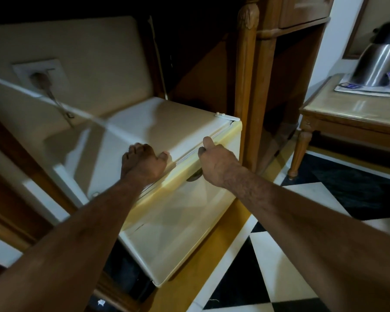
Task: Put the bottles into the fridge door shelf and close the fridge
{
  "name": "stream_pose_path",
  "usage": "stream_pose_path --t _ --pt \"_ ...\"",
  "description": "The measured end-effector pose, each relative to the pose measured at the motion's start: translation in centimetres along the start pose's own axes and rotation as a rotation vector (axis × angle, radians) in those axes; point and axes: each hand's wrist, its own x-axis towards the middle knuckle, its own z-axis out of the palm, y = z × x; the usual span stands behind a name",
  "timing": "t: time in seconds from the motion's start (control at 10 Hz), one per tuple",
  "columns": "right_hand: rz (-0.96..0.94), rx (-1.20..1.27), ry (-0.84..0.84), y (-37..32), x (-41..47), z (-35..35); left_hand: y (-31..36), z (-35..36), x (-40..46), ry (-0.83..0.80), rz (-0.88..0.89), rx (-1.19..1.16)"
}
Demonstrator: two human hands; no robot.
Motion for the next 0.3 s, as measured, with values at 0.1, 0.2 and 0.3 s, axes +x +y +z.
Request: stream_pose_path --t 0.1,0.2,0.3 --pt "0.034 -0.004 0.035 0.0 -0.4 1.1 0.1 -0.4 -1.2 0.092 0.095 -0.136" --pt "0.044 0.086 0.031 -0.1 -1.5 1.8 0.3 -1.0 -2.8 0.086 0.206 -0.177" --pt "-0.005 0.233 -0.022 0.8 -2.4 0.6 1.2 -3.3 -4.0 -0.083 0.272 0.065"
